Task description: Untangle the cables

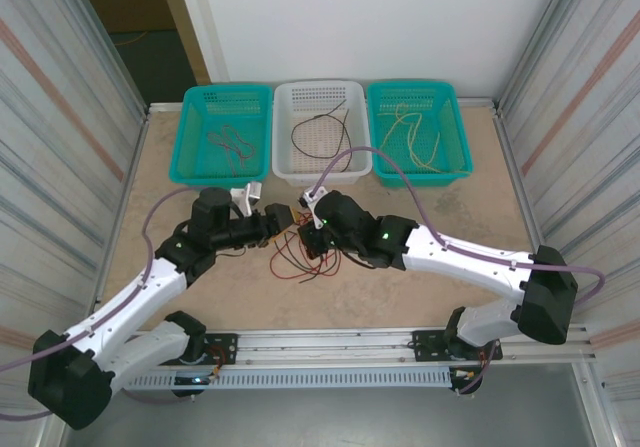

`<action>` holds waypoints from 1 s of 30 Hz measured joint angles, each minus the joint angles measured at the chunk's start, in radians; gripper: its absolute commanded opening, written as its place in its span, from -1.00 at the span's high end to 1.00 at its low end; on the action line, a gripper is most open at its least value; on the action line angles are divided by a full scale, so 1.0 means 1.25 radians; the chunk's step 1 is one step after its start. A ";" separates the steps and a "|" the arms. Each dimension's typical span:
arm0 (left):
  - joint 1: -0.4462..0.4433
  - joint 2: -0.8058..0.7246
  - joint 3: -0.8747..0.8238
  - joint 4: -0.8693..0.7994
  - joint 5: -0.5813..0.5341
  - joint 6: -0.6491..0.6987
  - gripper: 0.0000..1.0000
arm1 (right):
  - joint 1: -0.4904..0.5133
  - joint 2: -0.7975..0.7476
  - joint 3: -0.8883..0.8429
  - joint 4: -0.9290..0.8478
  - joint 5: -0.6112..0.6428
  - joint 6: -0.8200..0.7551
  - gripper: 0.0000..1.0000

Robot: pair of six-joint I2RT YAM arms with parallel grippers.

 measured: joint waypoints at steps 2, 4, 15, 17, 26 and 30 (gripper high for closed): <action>0.000 0.005 -0.009 0.034 0.013 -0.018 -0.14 | 0.007 0.000 -0.002 0.014 -0.018 0.000 1.00; 0.000 0.009 -0.017 0.058 0.023 -0.030 -0.11 | 0.013 0.001 -0.006 0.031 -0.038 0.000 1.00; 0.000 0.040 -0.082 0.167 0.047 -0.099 0.32 | 0.023 0.010 -0.031 0.108 -0.125 0.017 1.00; 0.000 0.041 -0.082 0.182 0.049 -0.105 0.42 | 0.023 0.013 -0.036 0.120 -0.137 0.030 1.00; 0.003 0.052 -0.090 0.204 0.055 -0.110 1.00 | 0.024 0.010 -0.072 0.171 -0.137 0.088 0.77; 0.003 0.051 -0.090 0.215 0.057 -0.110 1.00 | 0.028 0.005 -0.073 0.159 -0.111 0.105 -0.15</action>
